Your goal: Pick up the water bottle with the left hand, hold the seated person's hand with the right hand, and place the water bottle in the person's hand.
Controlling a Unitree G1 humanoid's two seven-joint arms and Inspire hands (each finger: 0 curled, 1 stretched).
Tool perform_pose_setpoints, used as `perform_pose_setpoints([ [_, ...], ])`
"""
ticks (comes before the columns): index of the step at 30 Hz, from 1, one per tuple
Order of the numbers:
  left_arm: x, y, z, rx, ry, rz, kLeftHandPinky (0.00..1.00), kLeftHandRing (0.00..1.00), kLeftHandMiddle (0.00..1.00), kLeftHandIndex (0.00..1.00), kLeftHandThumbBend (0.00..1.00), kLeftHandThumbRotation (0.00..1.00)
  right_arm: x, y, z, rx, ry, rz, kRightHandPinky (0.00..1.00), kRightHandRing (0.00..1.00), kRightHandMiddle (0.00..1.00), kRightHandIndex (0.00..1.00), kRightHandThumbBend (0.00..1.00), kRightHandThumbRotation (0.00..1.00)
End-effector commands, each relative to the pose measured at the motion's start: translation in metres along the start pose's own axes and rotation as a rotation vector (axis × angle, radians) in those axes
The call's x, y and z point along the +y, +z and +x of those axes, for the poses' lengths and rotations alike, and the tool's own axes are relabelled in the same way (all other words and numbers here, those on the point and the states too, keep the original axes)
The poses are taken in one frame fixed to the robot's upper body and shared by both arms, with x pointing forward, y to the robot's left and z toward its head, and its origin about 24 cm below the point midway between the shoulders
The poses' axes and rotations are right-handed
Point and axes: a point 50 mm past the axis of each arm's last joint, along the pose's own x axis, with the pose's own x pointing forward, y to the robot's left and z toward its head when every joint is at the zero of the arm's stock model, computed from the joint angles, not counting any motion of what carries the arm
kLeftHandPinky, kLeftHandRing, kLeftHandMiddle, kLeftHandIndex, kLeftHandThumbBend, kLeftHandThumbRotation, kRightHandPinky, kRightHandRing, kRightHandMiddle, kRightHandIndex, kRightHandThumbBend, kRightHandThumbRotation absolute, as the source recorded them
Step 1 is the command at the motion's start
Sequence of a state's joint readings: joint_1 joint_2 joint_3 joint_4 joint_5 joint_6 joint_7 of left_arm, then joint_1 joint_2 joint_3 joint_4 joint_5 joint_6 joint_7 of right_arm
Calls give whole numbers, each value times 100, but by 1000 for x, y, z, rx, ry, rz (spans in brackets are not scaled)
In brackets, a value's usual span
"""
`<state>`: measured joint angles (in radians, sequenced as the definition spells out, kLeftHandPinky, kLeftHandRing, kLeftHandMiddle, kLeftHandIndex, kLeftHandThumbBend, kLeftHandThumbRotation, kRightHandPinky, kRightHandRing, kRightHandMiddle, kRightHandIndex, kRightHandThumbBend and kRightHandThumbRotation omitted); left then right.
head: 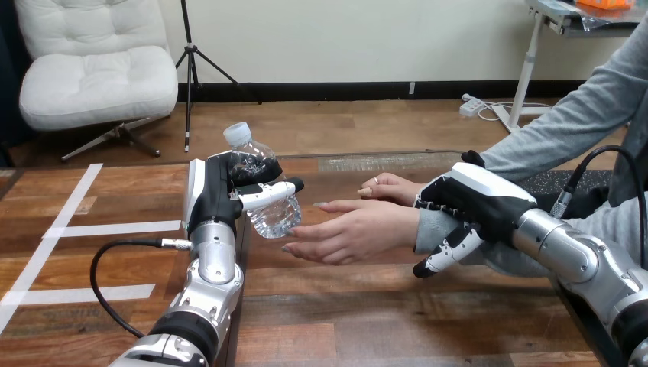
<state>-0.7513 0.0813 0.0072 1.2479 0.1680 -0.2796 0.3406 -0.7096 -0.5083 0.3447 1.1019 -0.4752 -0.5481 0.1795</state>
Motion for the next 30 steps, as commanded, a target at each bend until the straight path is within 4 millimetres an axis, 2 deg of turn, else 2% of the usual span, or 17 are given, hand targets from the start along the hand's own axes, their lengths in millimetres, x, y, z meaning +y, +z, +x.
perform_pose_setpoints([
  [1, 11, 52, 15, -193, 31, -16, 42, 46, 47, 50, 76, 0, -29, 14, 5, -45, -76, -27, 39, 41, 45, 48, 97, 0],
  [17, 10, 52, 15, -193, 34, -12, 39, 44, 46, 50, 77, 0, -29, 13, 5, -45, -84, -27, 32, 36, 41, 42, 90, 0],
  [30, 9, 52, 15, -188, 33, -16, 42, 46, 46, 50, 76, 0, -29, 13, 4, -49, -91, -25, 30, 33, 39, 39, 84, 0],
])
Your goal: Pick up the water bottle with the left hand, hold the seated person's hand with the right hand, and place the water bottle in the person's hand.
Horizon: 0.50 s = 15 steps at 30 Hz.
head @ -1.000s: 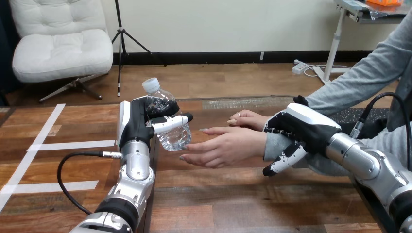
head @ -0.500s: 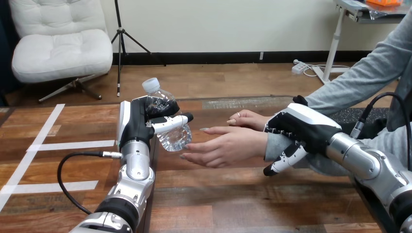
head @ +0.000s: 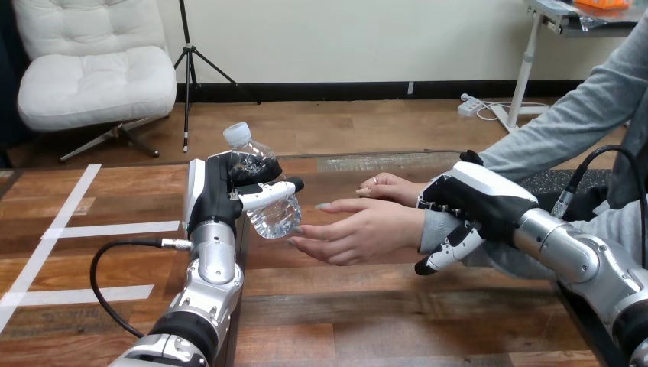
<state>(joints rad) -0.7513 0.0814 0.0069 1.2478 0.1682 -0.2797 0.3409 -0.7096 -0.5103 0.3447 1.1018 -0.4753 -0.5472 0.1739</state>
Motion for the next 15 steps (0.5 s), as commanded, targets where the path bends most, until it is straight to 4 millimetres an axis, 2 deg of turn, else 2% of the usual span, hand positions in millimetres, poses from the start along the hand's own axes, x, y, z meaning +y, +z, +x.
perform_pose_setpoints([
  [1, 9, 52, 15, -189, 32, -15, 42, 46, 46, 50, 76, 0, -28, 13, 5, -50, -85, -23, 30, 33, 39, 39, 84, 0],
  [15, 9, 52, 15, -190, 30, -13, 42, 46, 46, 51, 76, 0, -29, 13, 4, -52, -91, -24, 30, 33, 39, 39, 83, 0],
])
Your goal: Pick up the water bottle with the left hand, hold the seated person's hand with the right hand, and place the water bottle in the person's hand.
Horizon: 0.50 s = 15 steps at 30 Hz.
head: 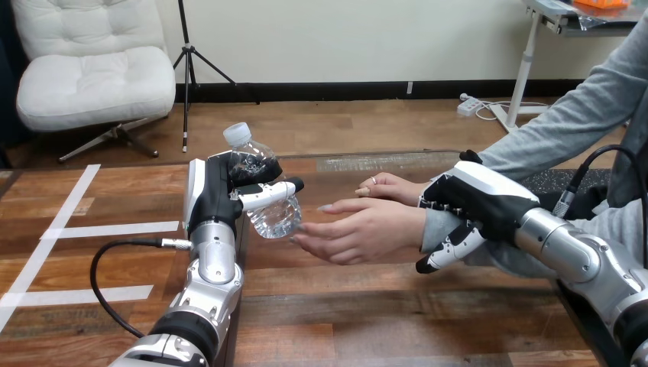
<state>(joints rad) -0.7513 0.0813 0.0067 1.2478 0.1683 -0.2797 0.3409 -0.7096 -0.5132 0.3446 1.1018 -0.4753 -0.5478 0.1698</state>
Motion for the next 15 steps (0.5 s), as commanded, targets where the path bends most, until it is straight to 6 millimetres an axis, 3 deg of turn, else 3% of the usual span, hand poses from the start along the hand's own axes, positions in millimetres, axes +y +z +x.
perform_pose_setpoints([
  [1, 10, 52, 15, -190, 30, -9, 42, 46, 46, 51, 76, 0, -28, 13, 5, -53, -87, -24, 30, 33, 39, 39, 83, 0],
  [15, 10, 52, 15, -195, 30, -7, 42, 46, 47, 51, 76, 0, -29, 14, 5, -53, -88, -29, 31, 34, 39, 39, 82, 0],
])
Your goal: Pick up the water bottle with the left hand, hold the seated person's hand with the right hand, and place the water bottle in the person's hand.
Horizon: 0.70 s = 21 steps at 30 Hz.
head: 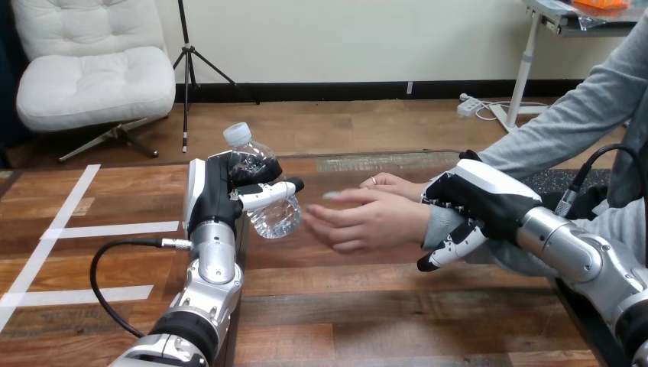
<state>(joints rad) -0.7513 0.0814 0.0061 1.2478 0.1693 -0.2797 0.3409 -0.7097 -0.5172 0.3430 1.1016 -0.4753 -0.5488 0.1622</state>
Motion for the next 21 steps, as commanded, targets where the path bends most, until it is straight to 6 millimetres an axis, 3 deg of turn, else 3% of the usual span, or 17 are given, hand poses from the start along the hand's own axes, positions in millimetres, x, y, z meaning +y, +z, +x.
perform_pose_setpoints([
  [1, 10, 52, 15, -193, 31, -10, 42, 46, 47, 51, 76, 0, -27, 15, 6, -54, -79, -27, 31, 34, 39, 39, 82, 0],
  [21, 7, 51, 14, -192, 25, -2, 43, 46, 46, 51, 75, 0, -28, 15, 6, -50, -78, -29, 30, 34, 39, 39, 82, 0],
])
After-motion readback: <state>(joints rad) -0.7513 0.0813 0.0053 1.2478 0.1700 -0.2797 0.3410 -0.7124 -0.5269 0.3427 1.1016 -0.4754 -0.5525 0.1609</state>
